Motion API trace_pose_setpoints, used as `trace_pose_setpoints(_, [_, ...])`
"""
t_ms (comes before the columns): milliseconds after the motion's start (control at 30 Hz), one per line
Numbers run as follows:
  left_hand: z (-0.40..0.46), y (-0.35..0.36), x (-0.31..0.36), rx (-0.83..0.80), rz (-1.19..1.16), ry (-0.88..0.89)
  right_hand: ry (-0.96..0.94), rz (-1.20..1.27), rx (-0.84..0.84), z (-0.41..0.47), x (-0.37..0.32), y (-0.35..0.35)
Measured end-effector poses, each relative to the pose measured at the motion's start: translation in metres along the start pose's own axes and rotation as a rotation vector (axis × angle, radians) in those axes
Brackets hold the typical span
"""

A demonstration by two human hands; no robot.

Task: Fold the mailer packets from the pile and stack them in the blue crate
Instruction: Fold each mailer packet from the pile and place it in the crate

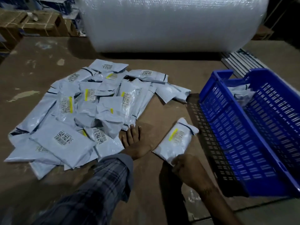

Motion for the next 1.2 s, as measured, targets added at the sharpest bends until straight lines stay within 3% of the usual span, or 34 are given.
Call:
trace_pose_setpoints(67, [0.037, 0.04, -0.021, 0.154, 0.06, 0.026, 0.012, 0.02, 0.017, -0.007, 0.003, 0.004])
trace_pose_setpoints(133, [0.014, 0.009, -0.017, 0.001, 0.08, -0.065, -0.028, -0.032, 0.243, -0.011, -0.001, -0.007])
trace_pose_setpoints(167, [0.002, -0.011, -0.013, 0.002, 0.093, -0.1, -0.059, -0.096, 0.381, -0.012, -0.005, -0.015])
trace_pose_setpoints(233, [-0.012, -0.012, 0.003, -0.121, -0.088, 0.052, -0.115, -0.251, 0.497, -0.003, -0.004, -0.024])
trace_pose_setpoints(367, [-0.019, -0.001, 0.009, -0.106, -0.11, 0.055, -0.119, -0.491, 0.322, 0.021, 0.02, -0.012])
trace_pose_setpoints(467, [-0.02, -0.009, 0.008, -0.123, -0.196, 0.1, -0.057, -0.524, 0.345, 0.009, 0.015, -0.004])
trace_pose_setpoints(667, [-0.035, -0.014, 0.023, -0.071, -0.247, 0.089, -0.063, -0.414, 0.498, -0.02, -0.004, 0.008])
trace_pose_setpoints(767, [-0.055, -0.013, 0.036, 0.035, -0.177, 0.169, -0.038, -0.35, 0.576, -0.014, 0.002, 0.002])
trace_pose_setpoints(867, [-0.059, -0.011, 0.056, 0.183, -0.056, 0.334, -0.071, -0.325, 0.502, 0.014, 0.011, 0.003])
trace_pose_setpoints(1000, [-0.05, 0.006, 0.066, 0.149, -0.016, 0.469, -0.169, -0.411, 0.333, 0.038, 0.026, 0.024])
trace_pose_setpoints(1100, [-0.052, 0.013, 0.062, 0.182, 0.011, 0.489, -0.2, -0.482, 0.327, 0.036, 0.031, 0.03])
trace_pose_setpoints(1200, [-0.051, 0.017, 0.062, 0.212, 0.059, 0.486, -0.19, -0.364, 0.38, 0.035, 0.03, 0.028])
Point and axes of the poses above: each hand's wrist, its own z-axis towards the middle knuckle, its own y-axis out of the palm, x = y × z, the point moved 4 cm from there along z, towards the middle knuckle, and after that the axes turned 4 degrees about -x, right-handed, at the moved point
